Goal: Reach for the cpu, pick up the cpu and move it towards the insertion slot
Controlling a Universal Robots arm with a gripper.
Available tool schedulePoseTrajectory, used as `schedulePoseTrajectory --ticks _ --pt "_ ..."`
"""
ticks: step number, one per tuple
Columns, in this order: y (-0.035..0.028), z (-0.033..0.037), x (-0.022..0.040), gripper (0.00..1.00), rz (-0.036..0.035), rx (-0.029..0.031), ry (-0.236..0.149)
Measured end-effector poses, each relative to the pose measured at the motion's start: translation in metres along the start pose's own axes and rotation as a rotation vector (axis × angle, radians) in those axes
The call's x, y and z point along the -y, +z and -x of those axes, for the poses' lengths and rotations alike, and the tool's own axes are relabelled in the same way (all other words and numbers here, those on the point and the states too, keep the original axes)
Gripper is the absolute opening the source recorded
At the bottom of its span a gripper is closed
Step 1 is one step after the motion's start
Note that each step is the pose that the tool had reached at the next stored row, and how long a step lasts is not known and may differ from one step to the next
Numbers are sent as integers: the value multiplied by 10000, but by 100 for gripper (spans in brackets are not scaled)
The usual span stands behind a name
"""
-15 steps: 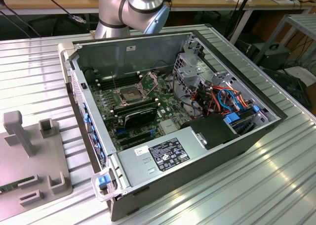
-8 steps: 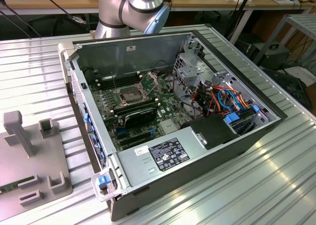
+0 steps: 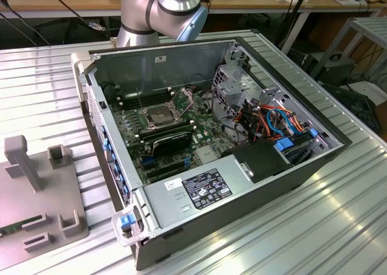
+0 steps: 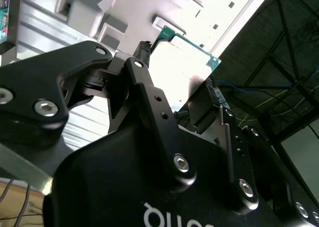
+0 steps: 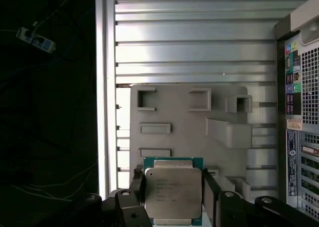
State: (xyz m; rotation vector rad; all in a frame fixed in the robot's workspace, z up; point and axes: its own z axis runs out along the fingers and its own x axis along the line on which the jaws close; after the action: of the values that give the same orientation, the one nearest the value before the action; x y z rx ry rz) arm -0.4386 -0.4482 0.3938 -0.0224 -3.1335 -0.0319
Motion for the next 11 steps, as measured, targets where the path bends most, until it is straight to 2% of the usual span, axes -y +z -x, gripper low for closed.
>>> schedulePoseTrajectory --ticks 11 --pt "-1 123 -2 55 0 0 0"
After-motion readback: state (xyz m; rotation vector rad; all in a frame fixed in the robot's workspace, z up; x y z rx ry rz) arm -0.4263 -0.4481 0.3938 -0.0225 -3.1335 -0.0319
